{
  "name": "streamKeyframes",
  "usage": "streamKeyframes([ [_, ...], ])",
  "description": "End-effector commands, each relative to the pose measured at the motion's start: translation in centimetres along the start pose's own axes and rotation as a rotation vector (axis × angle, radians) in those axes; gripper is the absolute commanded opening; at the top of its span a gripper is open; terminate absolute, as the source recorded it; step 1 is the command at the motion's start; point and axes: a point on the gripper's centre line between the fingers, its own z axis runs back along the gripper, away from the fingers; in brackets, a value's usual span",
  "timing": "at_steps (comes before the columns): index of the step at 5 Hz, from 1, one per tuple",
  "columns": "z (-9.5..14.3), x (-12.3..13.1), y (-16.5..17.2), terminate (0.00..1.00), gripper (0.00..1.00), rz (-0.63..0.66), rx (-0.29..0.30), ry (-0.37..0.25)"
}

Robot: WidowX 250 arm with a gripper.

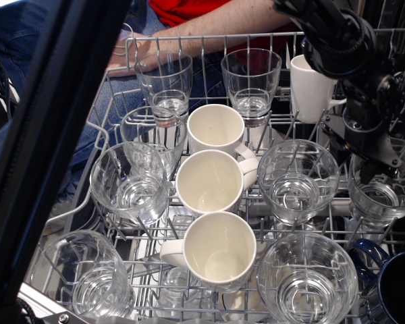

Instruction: Pick up glass cup

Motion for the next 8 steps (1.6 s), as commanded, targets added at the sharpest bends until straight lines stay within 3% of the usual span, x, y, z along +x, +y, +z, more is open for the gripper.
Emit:
streamKeyframes([
  [1, 1.8, 2.5, -0.3, 0.0, 0.0, 0.01, -0.02, -0.04],
  [2, 2.5, 3.2, -0.3, 0.0, 0.0, 0.032, -0.049, -0.013],
  [4, 7.6, 4.7, 0.2, 0.0, 0.0, 0.069, -0.134, 0.032],
  [6, 11.8, 5.9, 0.0, 0.0, 0.0, 0.103, -0.264, 0.01],
  [7, 13.9, 6.8, -0.5, 0.0, 0.0, 0.108, -0.285, -0.013],
  [8, 15.7, 6.6, -1.1, 0.0, 0.0, 0.09, -0.258, -0.005],
])
